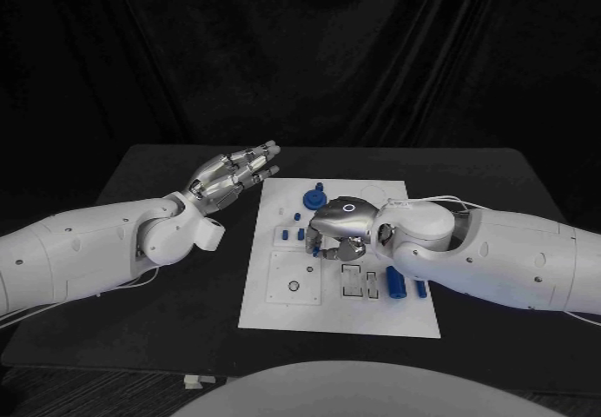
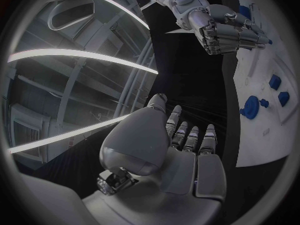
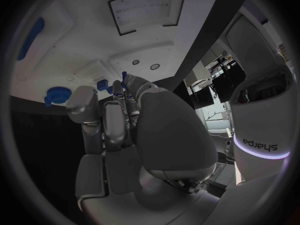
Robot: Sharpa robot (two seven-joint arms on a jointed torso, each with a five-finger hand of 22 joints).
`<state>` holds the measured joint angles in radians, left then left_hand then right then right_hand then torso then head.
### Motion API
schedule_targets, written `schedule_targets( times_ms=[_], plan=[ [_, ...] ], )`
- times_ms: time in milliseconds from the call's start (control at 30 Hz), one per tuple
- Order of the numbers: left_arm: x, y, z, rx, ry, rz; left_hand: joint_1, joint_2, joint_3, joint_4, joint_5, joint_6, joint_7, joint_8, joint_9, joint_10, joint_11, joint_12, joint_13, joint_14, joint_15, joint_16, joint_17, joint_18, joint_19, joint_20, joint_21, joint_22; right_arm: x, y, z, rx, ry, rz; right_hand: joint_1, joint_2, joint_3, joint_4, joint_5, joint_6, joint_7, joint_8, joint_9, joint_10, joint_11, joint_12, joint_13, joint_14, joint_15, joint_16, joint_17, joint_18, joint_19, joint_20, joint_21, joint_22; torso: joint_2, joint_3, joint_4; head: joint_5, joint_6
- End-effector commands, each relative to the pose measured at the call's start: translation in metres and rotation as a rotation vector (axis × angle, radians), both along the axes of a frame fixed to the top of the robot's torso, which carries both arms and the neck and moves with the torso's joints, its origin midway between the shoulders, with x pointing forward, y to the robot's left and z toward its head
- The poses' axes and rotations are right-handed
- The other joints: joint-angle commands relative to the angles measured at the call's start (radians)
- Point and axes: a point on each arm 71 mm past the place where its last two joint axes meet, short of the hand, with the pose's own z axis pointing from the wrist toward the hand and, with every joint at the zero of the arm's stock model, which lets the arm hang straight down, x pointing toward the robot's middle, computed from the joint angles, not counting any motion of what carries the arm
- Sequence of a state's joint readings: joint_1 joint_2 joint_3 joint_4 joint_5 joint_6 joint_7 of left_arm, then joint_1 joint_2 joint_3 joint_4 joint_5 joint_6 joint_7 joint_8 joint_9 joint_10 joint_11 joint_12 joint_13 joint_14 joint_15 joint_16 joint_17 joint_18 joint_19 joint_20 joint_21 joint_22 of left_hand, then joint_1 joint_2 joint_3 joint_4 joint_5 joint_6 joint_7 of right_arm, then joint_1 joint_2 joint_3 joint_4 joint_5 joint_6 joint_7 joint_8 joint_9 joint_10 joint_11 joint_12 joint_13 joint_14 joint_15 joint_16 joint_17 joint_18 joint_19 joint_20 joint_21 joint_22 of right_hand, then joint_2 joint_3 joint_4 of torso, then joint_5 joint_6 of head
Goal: Assemble the parts on the task board
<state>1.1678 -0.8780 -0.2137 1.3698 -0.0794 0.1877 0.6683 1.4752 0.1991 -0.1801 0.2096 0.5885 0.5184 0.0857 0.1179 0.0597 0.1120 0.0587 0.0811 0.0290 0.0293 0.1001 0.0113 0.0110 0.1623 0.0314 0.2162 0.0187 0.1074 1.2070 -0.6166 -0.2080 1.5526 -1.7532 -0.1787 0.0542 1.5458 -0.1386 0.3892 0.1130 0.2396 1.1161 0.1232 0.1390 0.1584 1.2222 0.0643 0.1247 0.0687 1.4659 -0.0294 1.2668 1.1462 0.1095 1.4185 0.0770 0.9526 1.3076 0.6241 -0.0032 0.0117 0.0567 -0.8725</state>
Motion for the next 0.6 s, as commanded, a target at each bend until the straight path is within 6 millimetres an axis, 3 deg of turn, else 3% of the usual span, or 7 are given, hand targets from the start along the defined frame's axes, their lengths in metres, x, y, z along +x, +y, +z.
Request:
schedule_targets(
  times_ms=[33, 600],
  plan=[
    [-0.0010, -0.0011, 0.0004, -0.016, -0.005, -0.004, 0.002, 0.007, 0.006, -0.003, 0.004, 0.015, 0.001, 0.008, 0.002, 0.011, 0.002, 0.007, 0.001, 0.005, 0.000, 0.007, 0.001, 0.020, 0.003, 0.007, 0.004, 0.000, -0.0019, 0.0015, -0.0020, -0.002, 0.006, 0.010, 0.007, 0.000, 0.005, 0.000, 0.004, -0.009, 0.000, -0.005, 0.000, 0.010, -0.006, 0.004, 0.001, 0.025, 0.005, 0.003, 0.000, -0.005, 0.001, 0.000, 0.003, 0.126, 0.000, -0.0014, 0.0003, 0.002, 0.000],
    [-0.0018, -0.0036, 0.0001, -0.018, 0.001, -0.015, 0.003, 0.009, 0.008, -0.004, 0.005, 0.025, 0.003, 0.013, 0.003, 0.013, 0.004, 0.009, 0.002, 0.005, -0.001, 0.007, 0.001, 0.020, 0.003, 0.007, 0.004, 0.000, -0.0080, 0.0095, -0.0088, -0.001, 0.027, 0.030, 0.009, -0.002, 0.009, -0.006, 0.007, -0.011, 0.000, -0.007, 0.001, 0.015, -0.007, 0.005, 0.002, 0.026, 0.004, 0.007, 0.006, -0.005, 0.002, -0.001, 0.006, 0.127, 0.000, -0.0017, 0.0010, 0.001, 0.000]
  ],
)
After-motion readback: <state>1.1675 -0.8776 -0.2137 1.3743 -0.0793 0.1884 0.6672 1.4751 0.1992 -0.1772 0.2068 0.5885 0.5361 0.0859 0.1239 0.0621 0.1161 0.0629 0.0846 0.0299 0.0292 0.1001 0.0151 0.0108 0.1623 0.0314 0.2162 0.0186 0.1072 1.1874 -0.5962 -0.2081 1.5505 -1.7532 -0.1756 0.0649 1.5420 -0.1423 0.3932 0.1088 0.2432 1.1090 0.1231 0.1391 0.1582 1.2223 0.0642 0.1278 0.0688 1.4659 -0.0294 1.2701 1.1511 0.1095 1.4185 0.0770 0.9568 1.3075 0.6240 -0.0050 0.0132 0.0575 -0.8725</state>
